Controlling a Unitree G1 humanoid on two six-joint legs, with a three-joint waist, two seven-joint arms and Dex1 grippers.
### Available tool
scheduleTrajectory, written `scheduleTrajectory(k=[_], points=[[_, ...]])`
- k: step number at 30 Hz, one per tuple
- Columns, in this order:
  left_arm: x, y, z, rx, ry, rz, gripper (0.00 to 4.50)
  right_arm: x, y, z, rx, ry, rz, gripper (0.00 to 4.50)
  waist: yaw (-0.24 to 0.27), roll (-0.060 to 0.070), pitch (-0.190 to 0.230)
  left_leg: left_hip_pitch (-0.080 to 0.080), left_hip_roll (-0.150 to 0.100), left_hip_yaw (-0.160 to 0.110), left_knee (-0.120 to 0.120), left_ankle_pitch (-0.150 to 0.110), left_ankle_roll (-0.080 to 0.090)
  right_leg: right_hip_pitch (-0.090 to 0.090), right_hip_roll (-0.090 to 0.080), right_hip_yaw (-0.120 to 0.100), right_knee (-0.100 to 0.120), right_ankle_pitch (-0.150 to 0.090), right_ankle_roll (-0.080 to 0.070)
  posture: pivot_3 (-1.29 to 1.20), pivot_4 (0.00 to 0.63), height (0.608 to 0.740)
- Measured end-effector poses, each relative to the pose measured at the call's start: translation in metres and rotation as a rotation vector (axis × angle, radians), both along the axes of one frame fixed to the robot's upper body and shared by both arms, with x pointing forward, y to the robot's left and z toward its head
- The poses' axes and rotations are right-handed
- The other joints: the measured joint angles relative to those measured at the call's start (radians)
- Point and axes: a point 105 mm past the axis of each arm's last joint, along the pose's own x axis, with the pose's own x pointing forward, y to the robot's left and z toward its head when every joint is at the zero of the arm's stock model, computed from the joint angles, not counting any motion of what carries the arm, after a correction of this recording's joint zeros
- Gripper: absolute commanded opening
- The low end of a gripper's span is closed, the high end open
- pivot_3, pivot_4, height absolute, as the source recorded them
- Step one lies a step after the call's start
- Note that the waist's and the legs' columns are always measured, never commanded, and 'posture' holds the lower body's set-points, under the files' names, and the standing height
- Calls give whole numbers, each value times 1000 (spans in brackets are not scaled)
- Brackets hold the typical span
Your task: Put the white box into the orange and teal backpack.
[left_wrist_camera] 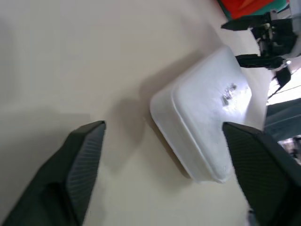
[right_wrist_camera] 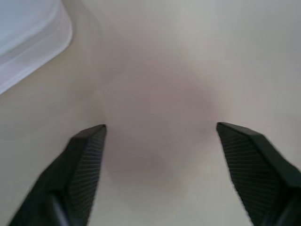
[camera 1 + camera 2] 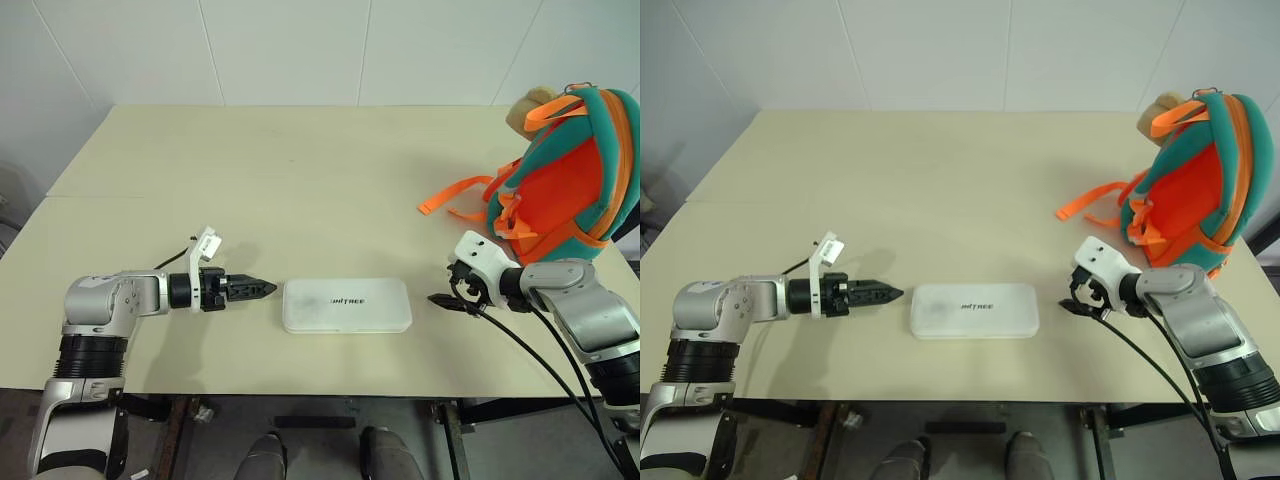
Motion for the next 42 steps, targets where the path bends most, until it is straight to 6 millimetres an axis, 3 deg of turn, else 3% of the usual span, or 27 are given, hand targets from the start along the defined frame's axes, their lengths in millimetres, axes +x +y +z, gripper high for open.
scheduleTrajectory(k=[4, 8, 14, 22, 35, 42], points=[[-5, 2, 0, -114, 211, 25, 4488, 0, 0, 0, 0, -7, -6, 4472, 1, -1, 0, 0, 0, 0, 0, 0, 0, 0, 0, 0, 1, 0, 0, 0, 150, 740], [-7, 5, 6, -197, 302, 40, 4488, 0, 1, 0, 2, -10, -10, 4472, 0, -1, 0, 0, 0, 0, 1, 0, 0, 0, 0, 1, 1, 0, 0, 0, 150, 740], [-11, -1, -11, -284, 447, 40, 4488, 2, 3, -1, 15, -19, -16, 4472, 0, -1, 0, 1, 0, 0, 1, 0, 0, 0, 0, 1, 2, 0, 0, 0, 150, 740], [-8, -6, -15, -333, 514, 44, 4488, 1, 6, -2, 24, -19, -21, 4472, 2, 0, 0, 2, 0, 0, 1, 1, -1, 1, 0, 1, 3, 0, 0, 0, 150, 740], [-3, -34, -21, -390, 536, 17, 4488, 2, 14, -5, 50, -20, -15, 4472, 28, 1, 0, 4, -1, 0, 4, 1, -1, 3, 0, 2, 3, 1, 1, 0, 150, 740], [0, -48, -24, -398, 555, 9, 4488, 3, 16, -7, 51, -17, -12, 4472, 32, 1, -1, 10, -2, 0, 6, 1, 0, 18, 0, 2, -8, 2, 3, 0, 150, 740]])
